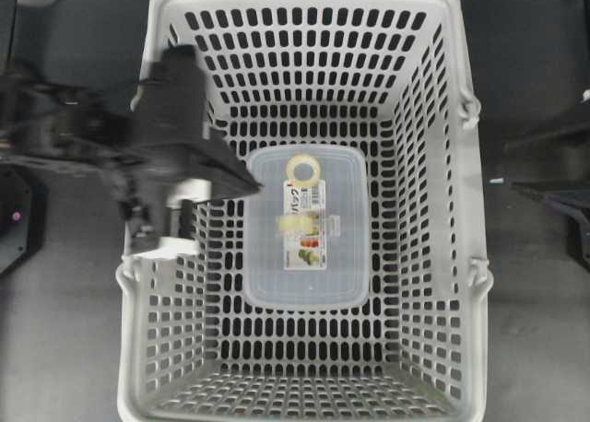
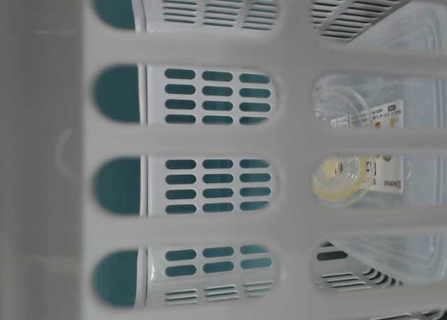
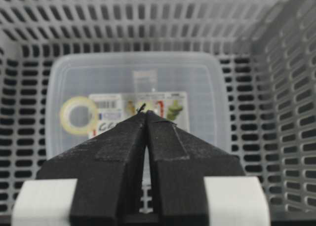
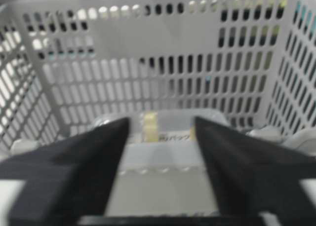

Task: Pick up the tape dispenser from the shopping basket with the left arm.
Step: 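Move the left gripper over the clear tape dispenser inside the basket, then lower the open left gripper around the tape dispenser's sides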

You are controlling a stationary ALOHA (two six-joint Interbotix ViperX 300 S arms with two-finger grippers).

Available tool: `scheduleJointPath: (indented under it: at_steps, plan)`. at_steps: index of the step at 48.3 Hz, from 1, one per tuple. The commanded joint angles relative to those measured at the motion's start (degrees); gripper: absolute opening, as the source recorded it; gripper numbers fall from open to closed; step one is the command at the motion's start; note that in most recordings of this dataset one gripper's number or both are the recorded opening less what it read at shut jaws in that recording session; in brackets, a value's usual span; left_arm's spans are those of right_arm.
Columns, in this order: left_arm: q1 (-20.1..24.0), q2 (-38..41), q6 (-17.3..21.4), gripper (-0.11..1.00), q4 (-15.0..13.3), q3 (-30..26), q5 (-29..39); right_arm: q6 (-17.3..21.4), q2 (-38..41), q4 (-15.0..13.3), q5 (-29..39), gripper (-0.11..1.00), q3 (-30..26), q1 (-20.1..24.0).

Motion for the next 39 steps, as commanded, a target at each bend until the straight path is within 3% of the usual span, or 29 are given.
scheduleJointPath:
  at_steps: [1,5,15,19,22,39]
  plan:
    - [0.0,2.9,0.26,0.01,0.26,-4.66,3.34,-0.09,0.09,0.09,-0.44,0.66,-1.49,-0.18]
    - [-0.09,5.8,0.35,0.08,0.35,-6.86,5.27,0.09,-0.09,0.18,-0.53,0.74,-1.49,-0.09]
    - [-1.05,13.18,0.35,0.68,0.26,-11.78,9.4,0.09,-0.26,0.18,-0.53,0.73,-1.58,-0.18]
    - [-1.14,16.08,0.35,0.86,0.26,-13.36,11.34,0.0,-0.26,0.09,-0.53,0.73,-1.58,-0.09]
    - [-1.14,18.19,0.44,0.91,0.26,-14.24,12.92,-0.09,-0.26,0.18,-0.53,0.73,-1.58,-0.18]
    - [-0.53,24.35,0.35,0.9,0.26,-14.15,15.03,-0.09,-0.35,0.18,-0.7,0.73,-1.32,-0.18]
